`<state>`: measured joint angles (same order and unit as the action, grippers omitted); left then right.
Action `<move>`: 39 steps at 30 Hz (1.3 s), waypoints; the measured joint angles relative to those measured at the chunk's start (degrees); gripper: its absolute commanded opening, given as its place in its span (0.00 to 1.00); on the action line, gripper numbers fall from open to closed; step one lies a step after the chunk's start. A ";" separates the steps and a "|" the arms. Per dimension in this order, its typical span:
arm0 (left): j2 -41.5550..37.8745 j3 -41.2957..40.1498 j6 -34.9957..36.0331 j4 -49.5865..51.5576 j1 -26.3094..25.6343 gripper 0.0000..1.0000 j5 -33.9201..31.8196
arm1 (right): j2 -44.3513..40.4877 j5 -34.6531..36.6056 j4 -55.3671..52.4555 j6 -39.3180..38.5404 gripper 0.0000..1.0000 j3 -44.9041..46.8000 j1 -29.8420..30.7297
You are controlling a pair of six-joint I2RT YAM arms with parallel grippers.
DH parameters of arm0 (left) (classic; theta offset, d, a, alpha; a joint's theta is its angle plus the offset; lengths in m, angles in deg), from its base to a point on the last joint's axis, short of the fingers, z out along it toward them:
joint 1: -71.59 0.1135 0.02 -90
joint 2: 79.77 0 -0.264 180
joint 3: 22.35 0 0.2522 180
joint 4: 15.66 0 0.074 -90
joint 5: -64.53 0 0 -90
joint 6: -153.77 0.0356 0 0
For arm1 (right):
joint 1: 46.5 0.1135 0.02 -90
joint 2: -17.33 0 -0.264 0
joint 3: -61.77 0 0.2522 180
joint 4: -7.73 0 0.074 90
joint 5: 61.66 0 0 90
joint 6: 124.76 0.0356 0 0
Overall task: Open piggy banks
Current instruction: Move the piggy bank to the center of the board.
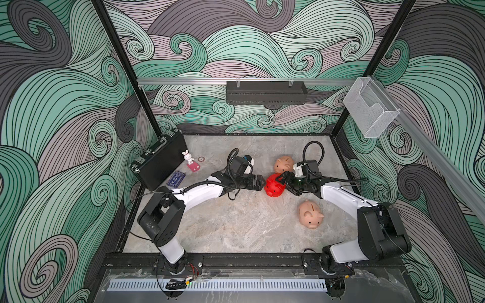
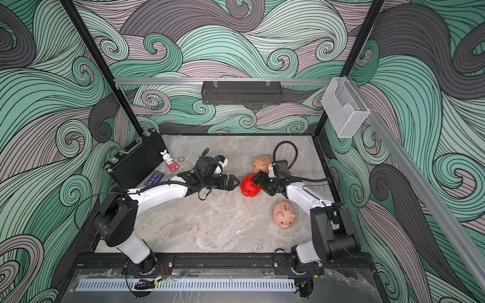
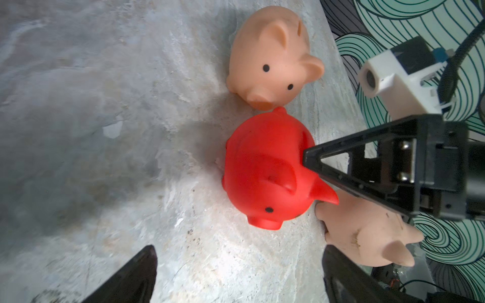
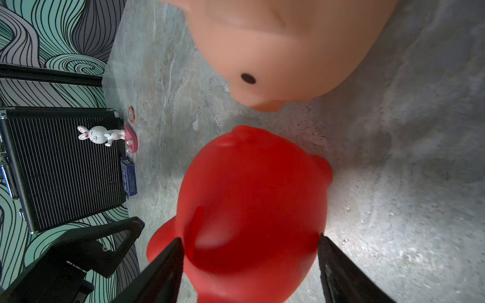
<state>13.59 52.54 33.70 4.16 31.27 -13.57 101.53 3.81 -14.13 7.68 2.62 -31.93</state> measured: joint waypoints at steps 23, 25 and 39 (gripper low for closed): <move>-33.11 -18.05 -5.20 16.92 1.95 0.99 -21.81 | 14.43 -1.60 5.38 -0.52 0.90 -12.15 23.28; -33.03 -18.03 -5.01 17.66 2.01 0.99 -21.90 | 13.49 -1.16 3.98 -1.18 0.93 -12.15 23.69; -14.36 -3.04 3.21 19.89 2.01 0.99 -18.25 | -18.71 16.37 -8.50 -12.04 0.95 0.81 23.15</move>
<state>-0.77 49.50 36.92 24.05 33.28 -31.82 82.82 20.18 -22.64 -4.36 3.43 -8.78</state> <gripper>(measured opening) 0.986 0.944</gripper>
